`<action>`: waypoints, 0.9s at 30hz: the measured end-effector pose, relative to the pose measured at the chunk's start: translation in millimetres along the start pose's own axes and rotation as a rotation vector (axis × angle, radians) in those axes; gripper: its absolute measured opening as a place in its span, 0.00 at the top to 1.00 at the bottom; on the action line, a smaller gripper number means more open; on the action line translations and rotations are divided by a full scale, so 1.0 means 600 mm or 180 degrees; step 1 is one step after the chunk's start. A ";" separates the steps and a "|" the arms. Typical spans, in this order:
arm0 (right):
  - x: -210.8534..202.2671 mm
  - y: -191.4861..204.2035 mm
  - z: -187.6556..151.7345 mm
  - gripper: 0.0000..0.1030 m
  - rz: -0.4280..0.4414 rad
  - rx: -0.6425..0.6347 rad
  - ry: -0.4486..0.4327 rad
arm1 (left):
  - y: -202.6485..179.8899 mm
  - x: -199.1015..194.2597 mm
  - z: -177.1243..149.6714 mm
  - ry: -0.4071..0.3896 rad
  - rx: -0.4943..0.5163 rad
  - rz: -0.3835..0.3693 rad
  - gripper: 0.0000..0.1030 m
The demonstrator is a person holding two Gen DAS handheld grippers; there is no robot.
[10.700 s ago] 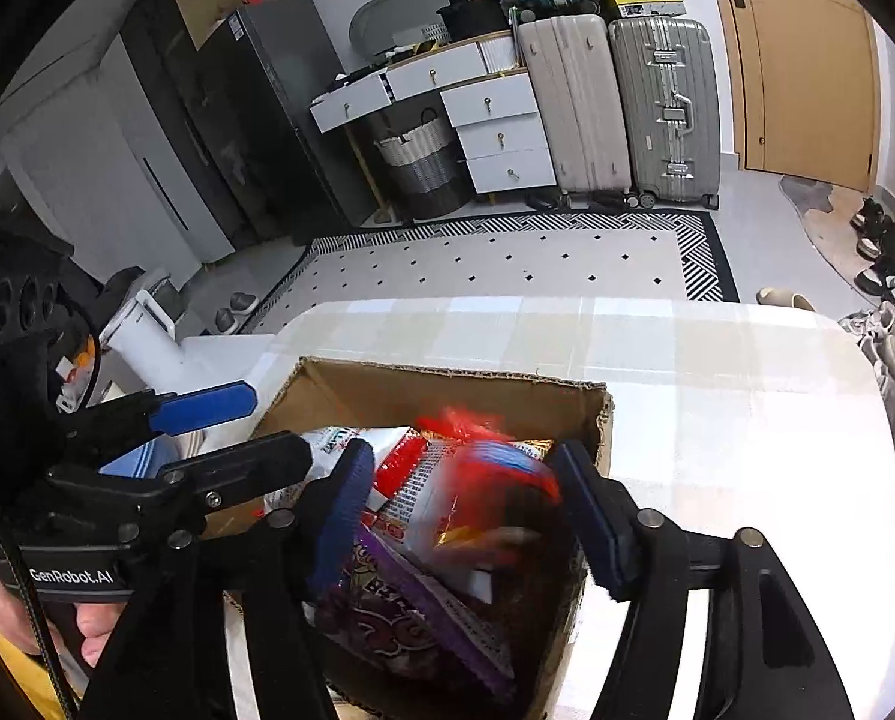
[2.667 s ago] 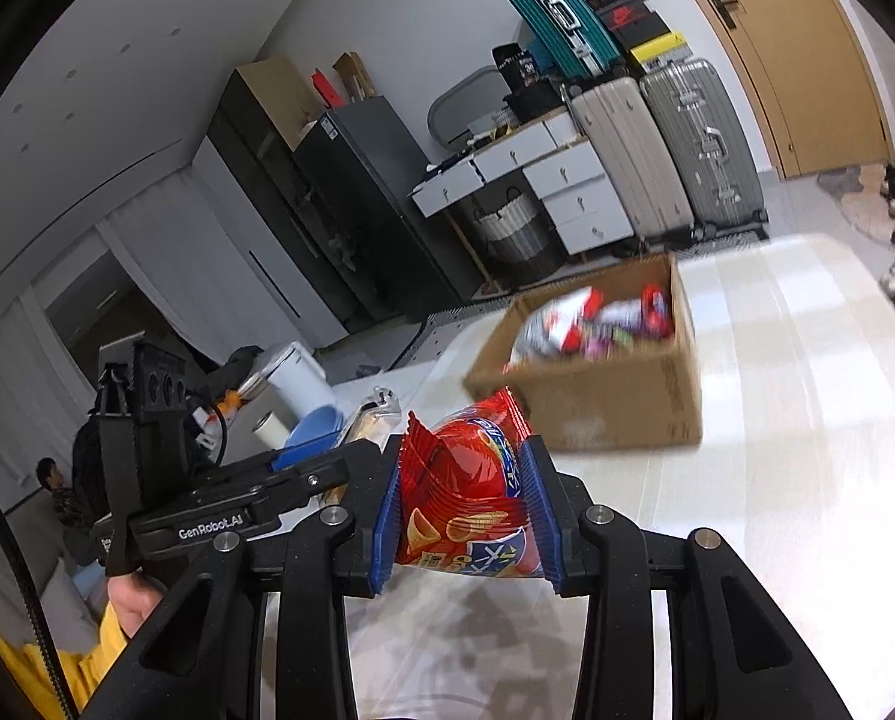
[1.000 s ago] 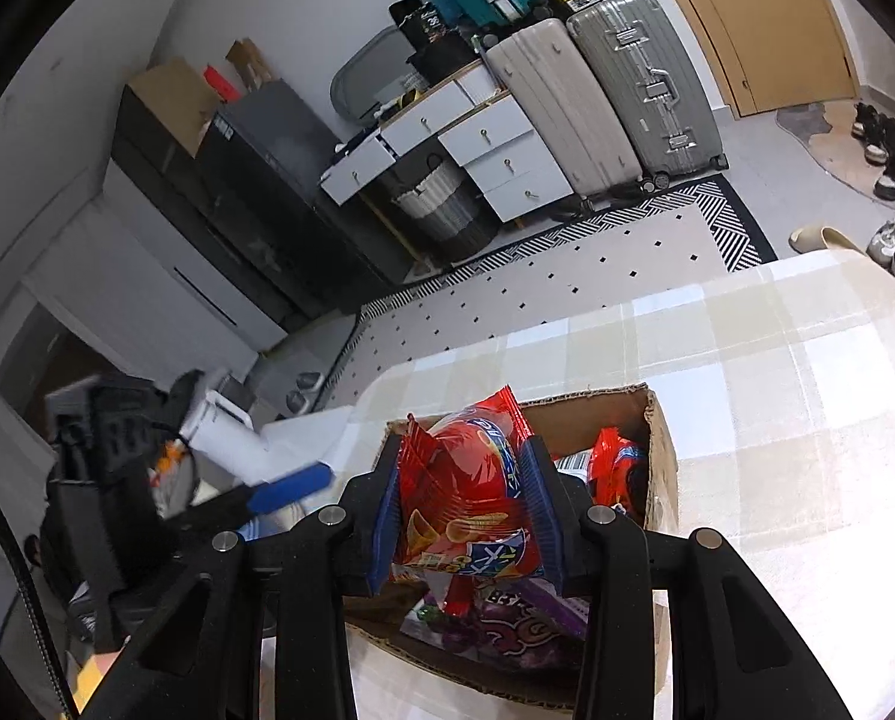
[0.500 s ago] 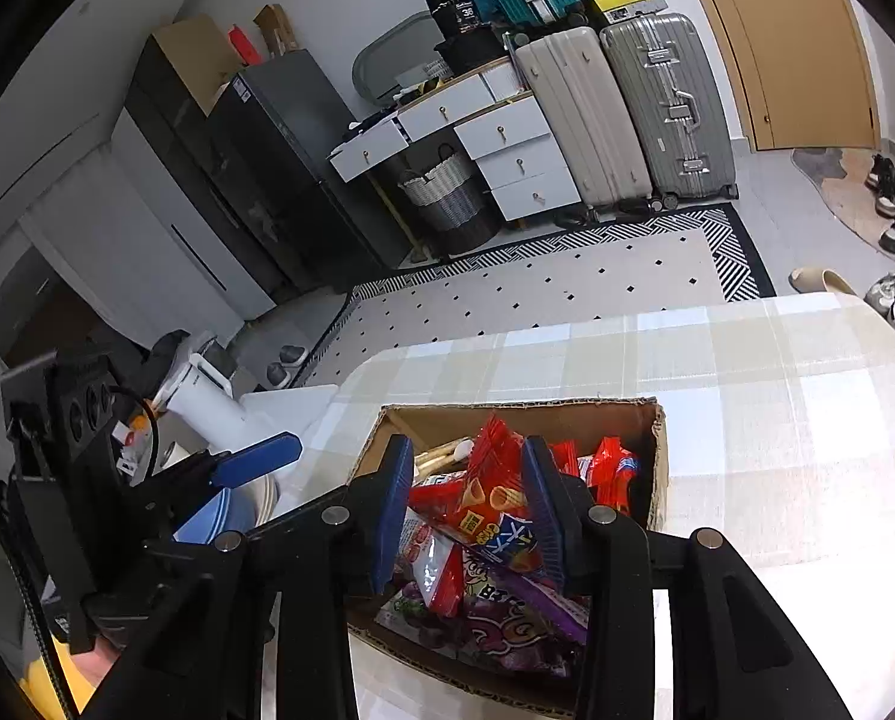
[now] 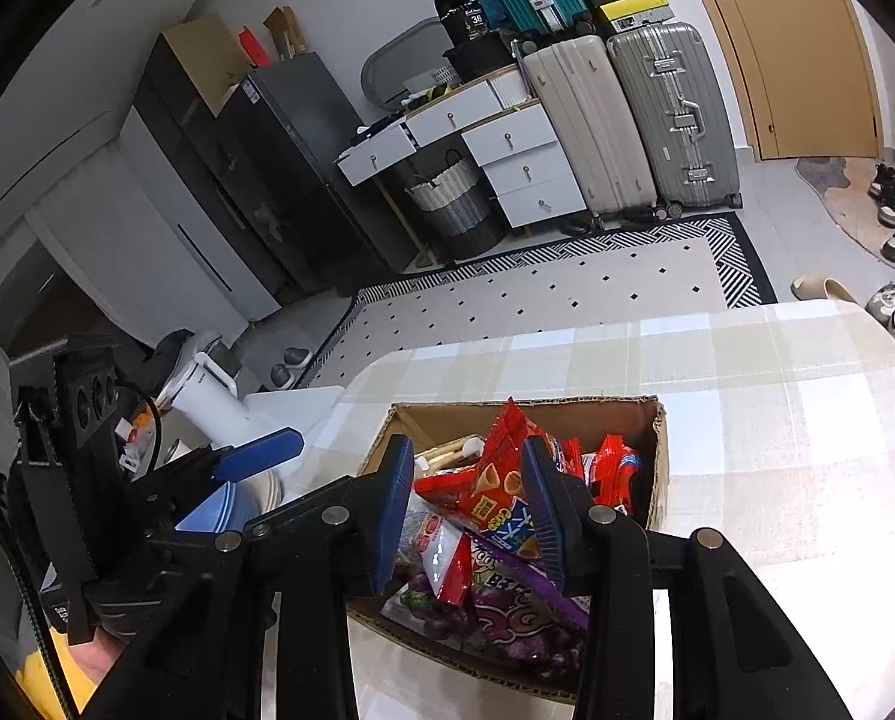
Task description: Organize snacks
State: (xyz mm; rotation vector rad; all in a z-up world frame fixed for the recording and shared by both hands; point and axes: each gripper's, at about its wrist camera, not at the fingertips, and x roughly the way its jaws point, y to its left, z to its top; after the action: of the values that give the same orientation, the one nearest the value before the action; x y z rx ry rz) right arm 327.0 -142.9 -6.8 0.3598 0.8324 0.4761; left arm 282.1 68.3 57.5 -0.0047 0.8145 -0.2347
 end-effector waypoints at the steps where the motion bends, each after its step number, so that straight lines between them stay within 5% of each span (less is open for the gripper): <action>1: -0.003 0.001 0.000 0.62 -0.0002 -0.0002 -0.0011 | -0.001 -0.005 -0.001 -0.0010 -0.0007 -0.0009 0.20; 11: -0.060 0.026 -0.016 0.63 -0.0056 -0.0239 -0.0130 | -0.030 -0.084 -0.011 -0.0231 0.0048 0.0034 0.20; 23: -0.240 0.139 -0.072 0.63 -0.0165 -0.0833 -0.0596 | -0.105 -0.290 -0.062 -0.0706 0.0192 0.0319 0.20; 27: -0.306 0.184 -0.112 0.45 -0.0278 -0.1023 -0.0858 | -0.124 -0.365 -0.086 -0.0860 0.0200 0.0289 0.19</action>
State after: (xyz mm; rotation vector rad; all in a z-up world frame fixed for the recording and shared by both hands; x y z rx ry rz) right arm 140.1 -140.4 117.5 0.0865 0.4969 0.4593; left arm 84.4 46.2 186.6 0.0585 0.5369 -0.1690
